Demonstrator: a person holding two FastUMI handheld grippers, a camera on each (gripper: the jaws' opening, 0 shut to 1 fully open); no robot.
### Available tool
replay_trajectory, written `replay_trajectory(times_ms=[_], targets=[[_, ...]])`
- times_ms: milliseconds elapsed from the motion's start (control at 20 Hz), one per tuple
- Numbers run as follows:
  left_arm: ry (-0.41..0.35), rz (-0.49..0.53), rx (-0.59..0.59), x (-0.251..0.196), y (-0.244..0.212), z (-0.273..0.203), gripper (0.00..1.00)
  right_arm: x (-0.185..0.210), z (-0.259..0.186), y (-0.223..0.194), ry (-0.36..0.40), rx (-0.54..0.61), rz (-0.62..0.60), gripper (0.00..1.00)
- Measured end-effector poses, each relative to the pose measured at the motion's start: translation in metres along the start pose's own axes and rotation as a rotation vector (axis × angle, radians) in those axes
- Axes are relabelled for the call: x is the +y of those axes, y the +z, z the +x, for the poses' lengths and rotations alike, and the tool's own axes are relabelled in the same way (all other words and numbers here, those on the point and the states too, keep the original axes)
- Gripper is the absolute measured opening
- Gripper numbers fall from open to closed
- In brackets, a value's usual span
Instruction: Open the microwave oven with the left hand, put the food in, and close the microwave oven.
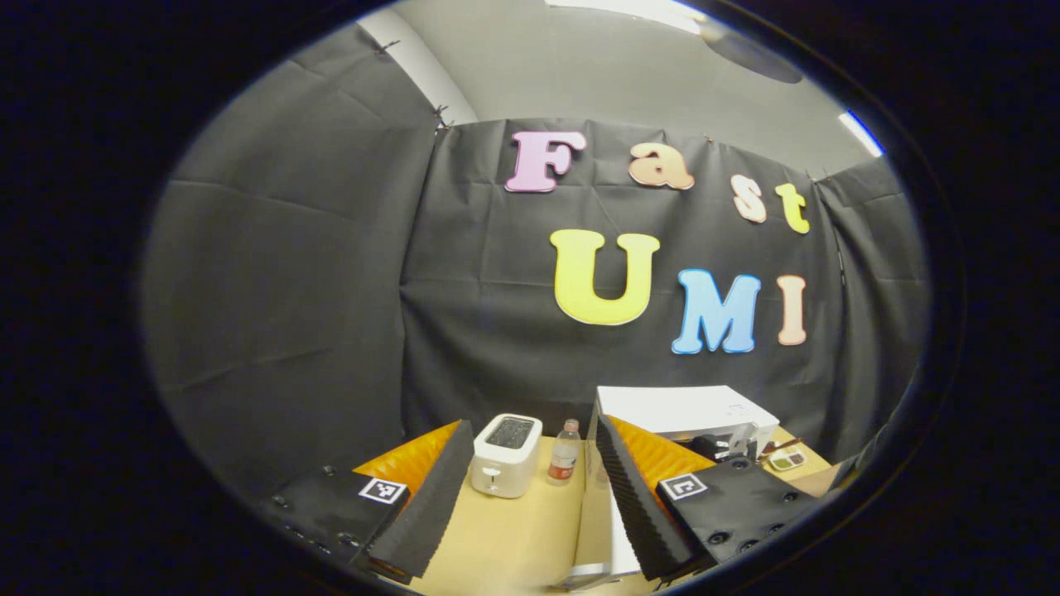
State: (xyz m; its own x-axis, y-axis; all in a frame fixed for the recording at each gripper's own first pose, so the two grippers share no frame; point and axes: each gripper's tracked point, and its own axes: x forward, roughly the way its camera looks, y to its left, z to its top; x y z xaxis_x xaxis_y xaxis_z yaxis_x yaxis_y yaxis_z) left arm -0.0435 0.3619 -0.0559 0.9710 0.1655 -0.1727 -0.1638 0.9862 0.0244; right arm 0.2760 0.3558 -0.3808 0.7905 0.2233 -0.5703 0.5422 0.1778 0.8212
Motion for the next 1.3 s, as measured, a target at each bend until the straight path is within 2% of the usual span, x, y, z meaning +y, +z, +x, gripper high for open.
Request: replay_trajectory(times_ms=[150,300,350,450,500,600,650,700,750,1000,1150,1300], targets=[[-0.046,0.006,-0.007,-0.013,-0.001,0.004,0.97,-0.018,-0.044,0.003,-0.014,0.052,-0.134,0.92],[-0.107,-0.01,-0.012,-0.033,-0.003,0.011,0.95,-0.043,-0.087,0.029,-0.07,0.027,-0.412,0.91],[-0.133,-0.015,-0.012,-0.041,-0.005,0.015,0.97,-0.045,-0.104,0.038,-0.076,0.016,-0.508,0.92],[-0.176,-0.01,-0.021,-0.056,-0.005,0.022,0.97,-0.037,-0.137,0.053,-0.07,-0.012,-0.664,0.92],[-0.195,-0.009,-0.02,-0.063,-0.008,0.025,0.95,-0.029,-0.152,0.06,-0.056,-0.03,-0.72,0.92],[-0.24,-0.014,-0.012,-0.084,-0.011,0.03,0.97,-0.005,-0.186,0.07,-0.008,-0.07,-0.816,0.92],[-0.264,-0.013,-0.011,-0.095,-0.012,0.031,0.97,0.005,-0.205,0.077,0.012,-0.095,-0.866,0.91],[-0.287,-0.007,-0.013,-0.107,-0.011,0.032,0.93,0.014,-0.221,0.082,0.034,-0.124,-0.912,0.92],[-0.306,0.0,-0.016,-0.115,-0.011,0.03,0.97,0.023,-0.236,0.086,0.056,-0.154,-0.953,0.92],[-0.384,0.019,-0.035,-0.157,-0.008,0.018,0.97,0.069,-0.32,0.122,0.114,-0.408,-1.194,0.92],[-0.393,0.038,-0.061,-0.172,-0.006,0.016,0.95,0.097,-0.372,0.13,0.148,-0.545,-1.315,0.92],[-0.367,0.033,-0.112,-0.178,0.01,0.015,0.93,0.116,-0.413,0.134,0.187,-0.658,-1.386,0.91]])
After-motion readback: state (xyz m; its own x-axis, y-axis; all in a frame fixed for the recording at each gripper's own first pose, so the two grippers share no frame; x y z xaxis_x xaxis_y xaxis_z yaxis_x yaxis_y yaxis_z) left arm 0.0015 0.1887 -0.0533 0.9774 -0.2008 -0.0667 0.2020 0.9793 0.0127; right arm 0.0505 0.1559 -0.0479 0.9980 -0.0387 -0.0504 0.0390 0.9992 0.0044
